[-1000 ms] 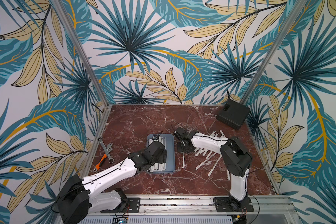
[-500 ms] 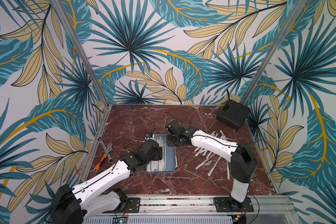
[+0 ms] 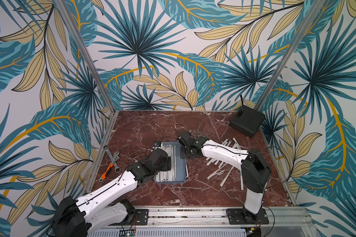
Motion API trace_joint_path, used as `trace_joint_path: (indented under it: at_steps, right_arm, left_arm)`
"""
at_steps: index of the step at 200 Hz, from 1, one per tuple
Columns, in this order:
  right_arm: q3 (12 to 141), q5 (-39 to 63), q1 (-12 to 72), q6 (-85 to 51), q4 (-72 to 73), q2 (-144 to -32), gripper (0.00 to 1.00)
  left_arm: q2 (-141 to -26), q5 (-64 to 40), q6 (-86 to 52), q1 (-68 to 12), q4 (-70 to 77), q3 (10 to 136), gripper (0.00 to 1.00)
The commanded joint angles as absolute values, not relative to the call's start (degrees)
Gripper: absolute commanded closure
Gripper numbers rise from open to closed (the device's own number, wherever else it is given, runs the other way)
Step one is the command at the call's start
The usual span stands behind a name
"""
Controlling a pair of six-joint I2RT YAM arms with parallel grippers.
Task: Put the straws into the storage box
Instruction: Pick up the straw from the center of the board.
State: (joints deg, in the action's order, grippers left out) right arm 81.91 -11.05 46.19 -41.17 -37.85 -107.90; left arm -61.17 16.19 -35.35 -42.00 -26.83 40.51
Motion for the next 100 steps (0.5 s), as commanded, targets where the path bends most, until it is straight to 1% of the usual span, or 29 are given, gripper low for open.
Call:
trace_joint_path:
  at_steps: [1,28,100]
  right_arm:
    - [79.5,-12.4,46.4,-41.7,-40.7,-107.2,0.84]
    - [79.6,-9.9,46.5,-40.8,-40.2,-110.3,0.81]
    - [80.5,-6.7,46.4,-40.3,-38.4,-114.3,0.79]
  left_arm:
    - [-62.0,15.3,-34.5,-41.8,-26.5,40.6,0.19]
    - [-63.3,14.2,-34.5,-41.8,-27.0,41.3,0.19]
    - [-62.7,14.7,-34.6,-41.8,-27.3,40.8,0.18]
